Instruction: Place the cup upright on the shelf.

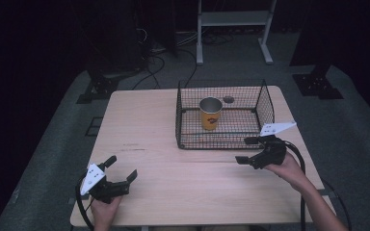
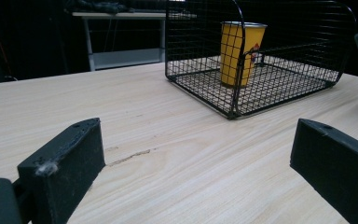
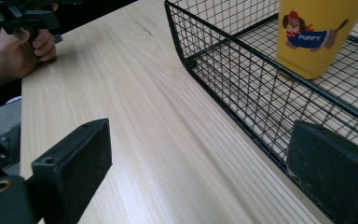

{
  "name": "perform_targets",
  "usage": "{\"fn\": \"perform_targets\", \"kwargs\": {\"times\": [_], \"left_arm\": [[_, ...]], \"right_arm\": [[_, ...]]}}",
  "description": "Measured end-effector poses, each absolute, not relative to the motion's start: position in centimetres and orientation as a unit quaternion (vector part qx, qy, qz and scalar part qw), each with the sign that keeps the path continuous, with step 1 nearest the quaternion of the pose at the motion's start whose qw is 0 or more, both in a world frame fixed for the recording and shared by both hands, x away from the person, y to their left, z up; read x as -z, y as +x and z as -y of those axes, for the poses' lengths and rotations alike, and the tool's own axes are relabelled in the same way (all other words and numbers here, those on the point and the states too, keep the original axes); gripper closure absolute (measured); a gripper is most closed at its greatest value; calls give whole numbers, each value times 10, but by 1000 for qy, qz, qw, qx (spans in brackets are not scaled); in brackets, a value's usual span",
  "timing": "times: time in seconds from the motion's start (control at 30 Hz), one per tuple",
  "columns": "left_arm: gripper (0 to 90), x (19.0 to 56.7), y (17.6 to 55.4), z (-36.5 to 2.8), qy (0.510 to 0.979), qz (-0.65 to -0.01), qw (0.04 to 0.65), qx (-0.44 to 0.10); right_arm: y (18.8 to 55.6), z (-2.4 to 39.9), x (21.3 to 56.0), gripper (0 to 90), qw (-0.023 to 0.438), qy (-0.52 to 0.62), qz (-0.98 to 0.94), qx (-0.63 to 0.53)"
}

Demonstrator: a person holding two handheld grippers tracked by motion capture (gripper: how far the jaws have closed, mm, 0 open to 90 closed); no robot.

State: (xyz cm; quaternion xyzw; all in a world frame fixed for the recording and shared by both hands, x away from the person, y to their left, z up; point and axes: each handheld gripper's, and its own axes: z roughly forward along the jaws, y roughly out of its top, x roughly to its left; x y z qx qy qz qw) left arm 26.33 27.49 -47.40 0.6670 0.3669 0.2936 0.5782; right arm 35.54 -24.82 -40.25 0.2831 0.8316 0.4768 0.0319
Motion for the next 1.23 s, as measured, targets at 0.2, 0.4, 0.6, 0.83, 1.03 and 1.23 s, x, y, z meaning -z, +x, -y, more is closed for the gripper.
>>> {"fn": "perform_targets", "kwargs": {"times": [0.2, 0.4, 0.6, 0.83, 1.03, 1.23], "left_arm": [[22, 474, 263, -275, 667, -367, 578, -294], [22, 474, 263, -275, 667, -367, 578, -294], [22, 474, 263, -275, 667, -367, 578, -294], [22, 474, 264, -275, 666, -368, 578, -295], [22, 474, 264, -275, 666, -370, 577, -295], [22, 474, 264, -274, 666, -369, 576, -297]], "right_arm": [[352, 253, 409, 60, 32, 290, -829, -476], [347, 257, 414, 60, 36, 297, -825, -479], [342, 264, 417, 60, 44, 309, -817, -484], [333, 272, 421, 60, 50, 316, -811, -489], [324, 277, 428, 60, 61, 322, -812, -483], [307, 284, 443, 59, 57, 334, -804, -488]]}}
